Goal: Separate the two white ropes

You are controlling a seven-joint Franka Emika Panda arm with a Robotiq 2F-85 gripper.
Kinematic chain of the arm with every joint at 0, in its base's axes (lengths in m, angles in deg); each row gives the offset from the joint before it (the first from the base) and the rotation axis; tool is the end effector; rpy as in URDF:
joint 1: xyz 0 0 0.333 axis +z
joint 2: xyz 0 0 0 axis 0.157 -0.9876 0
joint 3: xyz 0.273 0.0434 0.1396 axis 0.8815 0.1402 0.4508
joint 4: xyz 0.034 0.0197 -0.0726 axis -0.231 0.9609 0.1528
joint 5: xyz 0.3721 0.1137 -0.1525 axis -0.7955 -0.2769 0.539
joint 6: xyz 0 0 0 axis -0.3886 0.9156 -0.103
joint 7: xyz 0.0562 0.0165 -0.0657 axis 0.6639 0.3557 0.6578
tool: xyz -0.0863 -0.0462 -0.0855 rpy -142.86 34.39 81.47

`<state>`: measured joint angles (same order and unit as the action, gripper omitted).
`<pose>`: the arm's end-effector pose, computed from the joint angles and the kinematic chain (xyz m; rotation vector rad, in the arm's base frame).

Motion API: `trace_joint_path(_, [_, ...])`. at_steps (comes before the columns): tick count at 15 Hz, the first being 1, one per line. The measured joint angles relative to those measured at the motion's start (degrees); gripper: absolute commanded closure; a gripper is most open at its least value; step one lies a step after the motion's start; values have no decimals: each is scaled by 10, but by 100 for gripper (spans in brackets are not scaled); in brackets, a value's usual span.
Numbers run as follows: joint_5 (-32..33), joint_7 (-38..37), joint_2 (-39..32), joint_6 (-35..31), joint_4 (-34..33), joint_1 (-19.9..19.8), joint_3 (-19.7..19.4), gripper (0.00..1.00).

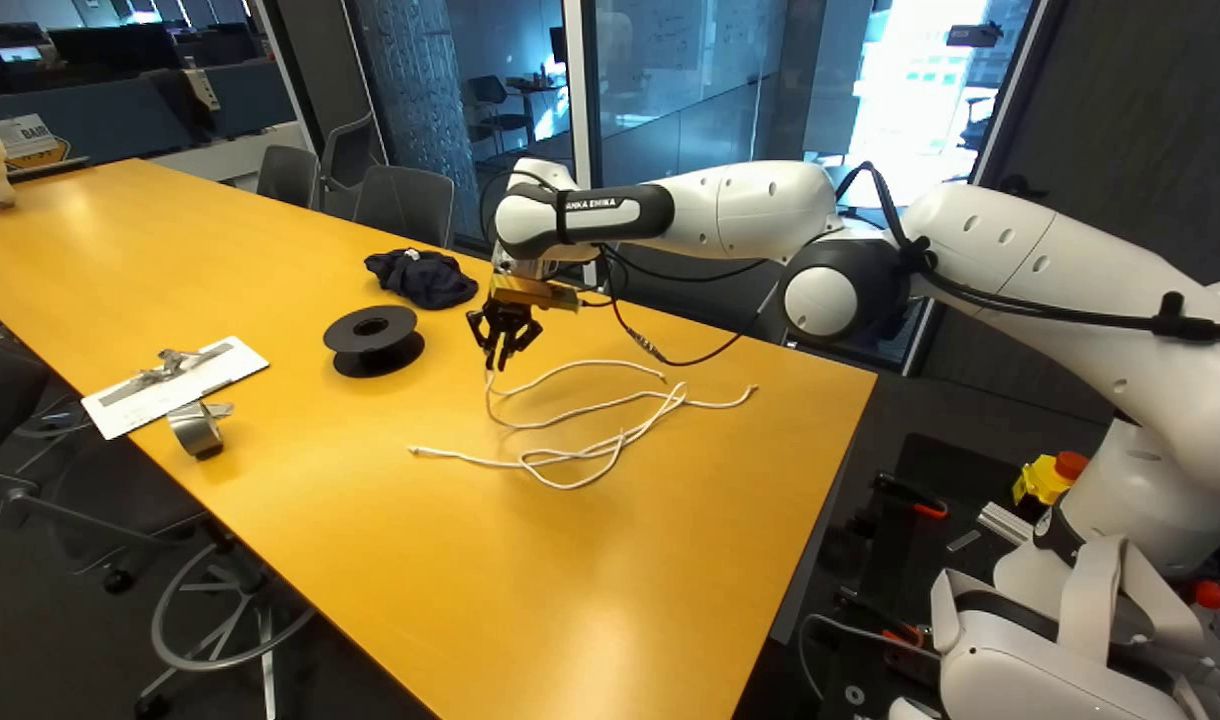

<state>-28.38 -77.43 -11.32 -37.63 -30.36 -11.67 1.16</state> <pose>0.8428 0.0454 0.2079 -2.6482 0.7580 -0.0495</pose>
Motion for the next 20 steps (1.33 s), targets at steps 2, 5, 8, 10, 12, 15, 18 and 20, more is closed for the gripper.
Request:
trace_joint_path(2, [0, -5, -1, 0, 0, 0, 0, 34])
trace_joint_path(5, [0, -10, -1, 0, 0, 0, 0, 12])
trace_joint_path(8, [1, -11, -1, 8, -1, 0, 0, 0])
trace_joint_path(10, [3, -11, -1, 36, -5, -1, -1, 0])
trace_joint_path(12, [5, -11, 4, 84, -10, -5, -3, 0])
trace_joint_path(15, [6, -10, 23, 182, -11, -15, -3, 0])
trace_joint_path(18, [6, -5, 41, 267, -11, -19, -2, 0])
trace_joint_path(20, [6, -2, 46, 304, -11, -18, -1, 0])
